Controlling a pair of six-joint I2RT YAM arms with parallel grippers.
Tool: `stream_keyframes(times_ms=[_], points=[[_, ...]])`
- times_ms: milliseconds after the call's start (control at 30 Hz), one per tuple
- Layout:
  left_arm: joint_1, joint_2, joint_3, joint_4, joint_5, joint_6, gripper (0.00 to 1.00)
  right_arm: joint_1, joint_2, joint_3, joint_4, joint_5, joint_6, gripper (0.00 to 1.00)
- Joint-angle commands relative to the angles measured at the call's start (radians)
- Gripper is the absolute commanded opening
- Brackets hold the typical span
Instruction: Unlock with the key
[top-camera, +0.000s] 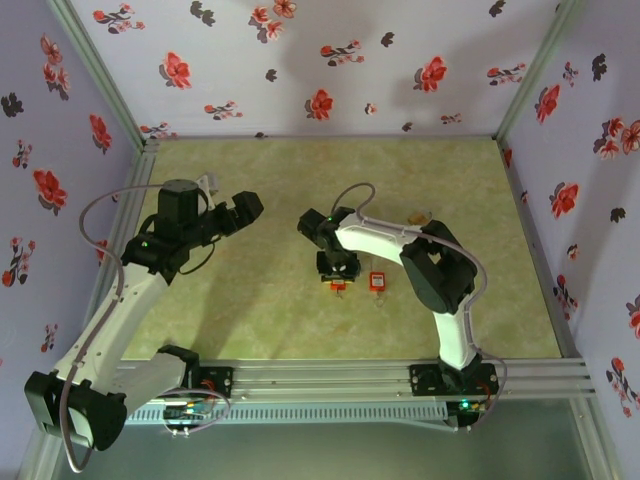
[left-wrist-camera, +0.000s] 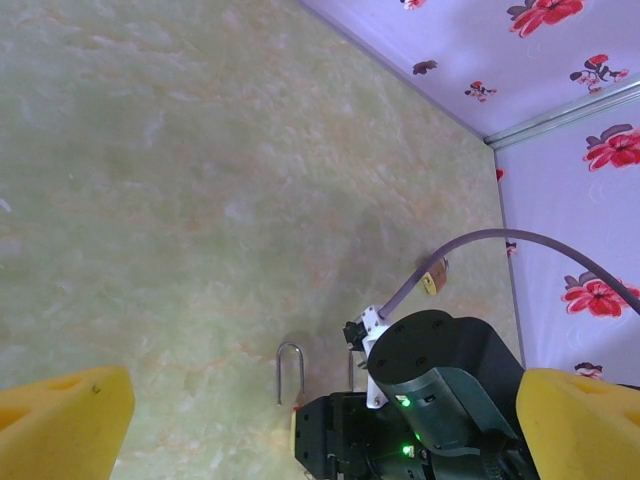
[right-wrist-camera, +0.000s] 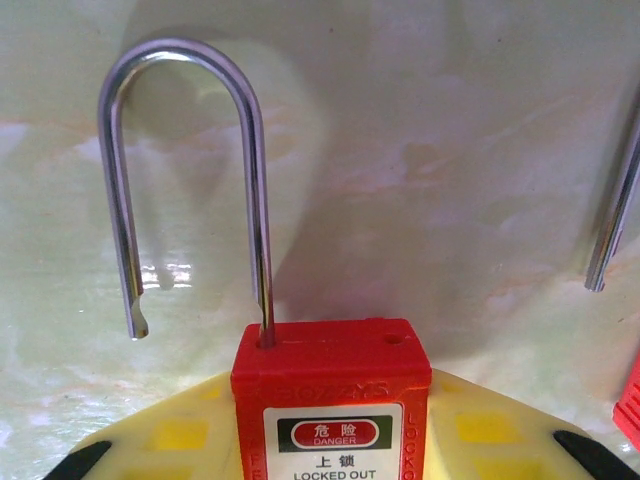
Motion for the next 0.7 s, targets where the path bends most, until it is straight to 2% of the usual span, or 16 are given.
stream_keyframes(times_ms=[0, 167, 300, 600, 667], points=[[0.005, -0.003, 0.031, -0.016, -0.017, 0.028, 0.99, 0.006, 0.001, 0.006, -0.036, 0.037, 0.039, 0.19], [0.006, 0.000, 0.037, -0.018, -0.013, 0.032, 1.00, 0.011, -0.012, 0.001, -0.038, 0.049, 0.050, 0.34], [0.006, -0.002, 0.047, -0.019, -0.013, 0.028, 1.00, 0.013, -0.015, 0.011, -0.048, 0.054, 0.049, 0.37], [0.008, -0.018, 0.049, -0.019, -0.011, 0.009, 1.00, 0.012, -0.036, 0.019, -0.067, 0.043, 0.044, 0.54], [0.007, -0.019, 0.056, -0.022, -0.013, 0.008, 1.00, 0.013, -0.045, 0.021, -0.074, 0.037, 0.050, 0.55]])
